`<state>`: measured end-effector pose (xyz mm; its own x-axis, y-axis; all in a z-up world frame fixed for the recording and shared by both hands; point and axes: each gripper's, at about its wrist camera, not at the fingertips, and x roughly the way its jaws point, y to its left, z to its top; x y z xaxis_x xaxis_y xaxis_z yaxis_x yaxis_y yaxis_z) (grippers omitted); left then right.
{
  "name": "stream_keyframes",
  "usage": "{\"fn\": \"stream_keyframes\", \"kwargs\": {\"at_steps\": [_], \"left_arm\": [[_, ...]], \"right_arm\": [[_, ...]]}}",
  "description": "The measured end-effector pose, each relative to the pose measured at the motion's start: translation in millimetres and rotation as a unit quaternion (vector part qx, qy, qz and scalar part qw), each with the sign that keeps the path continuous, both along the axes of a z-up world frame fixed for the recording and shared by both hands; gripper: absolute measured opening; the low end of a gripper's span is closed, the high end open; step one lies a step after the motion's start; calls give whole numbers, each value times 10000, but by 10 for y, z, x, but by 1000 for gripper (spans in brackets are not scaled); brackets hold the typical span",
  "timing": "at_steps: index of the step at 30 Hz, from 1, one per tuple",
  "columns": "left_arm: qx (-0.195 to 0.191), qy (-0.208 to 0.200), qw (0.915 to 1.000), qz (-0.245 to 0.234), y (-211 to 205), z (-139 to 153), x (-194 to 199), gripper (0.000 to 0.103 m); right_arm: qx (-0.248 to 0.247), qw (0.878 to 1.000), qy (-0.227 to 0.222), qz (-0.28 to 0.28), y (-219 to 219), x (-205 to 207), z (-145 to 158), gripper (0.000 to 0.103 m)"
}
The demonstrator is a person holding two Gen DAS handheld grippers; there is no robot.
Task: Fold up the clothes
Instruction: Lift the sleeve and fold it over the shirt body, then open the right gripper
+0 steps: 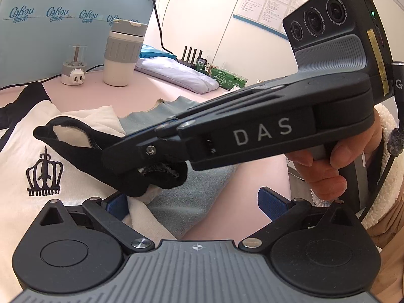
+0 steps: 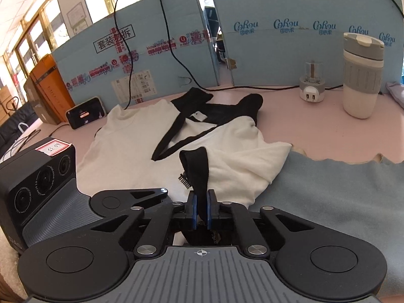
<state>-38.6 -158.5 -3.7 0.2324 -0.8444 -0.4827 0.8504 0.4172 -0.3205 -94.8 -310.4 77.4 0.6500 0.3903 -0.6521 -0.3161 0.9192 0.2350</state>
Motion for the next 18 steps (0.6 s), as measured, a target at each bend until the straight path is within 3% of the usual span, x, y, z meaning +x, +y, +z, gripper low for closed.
{"fn": "stream_keyframes", "kwargs": {"at_steps": [6, 13, 18], "left_arm": [[17, -13, 10000, 4, 8, -4, 0, 103], [134, -80, 9999, -2, 12, -10, -21, 103], [121, -45, 9999, 21, 37, -17, 3, 103]], "right_arm": [[120, 9996, 23, 251, 130, 165, 20, 7], [-70, 9976, 598, 335, 192, 393, -212, 9], [160, 9954, 897, 300, 146, 511, -287, 11]]}}
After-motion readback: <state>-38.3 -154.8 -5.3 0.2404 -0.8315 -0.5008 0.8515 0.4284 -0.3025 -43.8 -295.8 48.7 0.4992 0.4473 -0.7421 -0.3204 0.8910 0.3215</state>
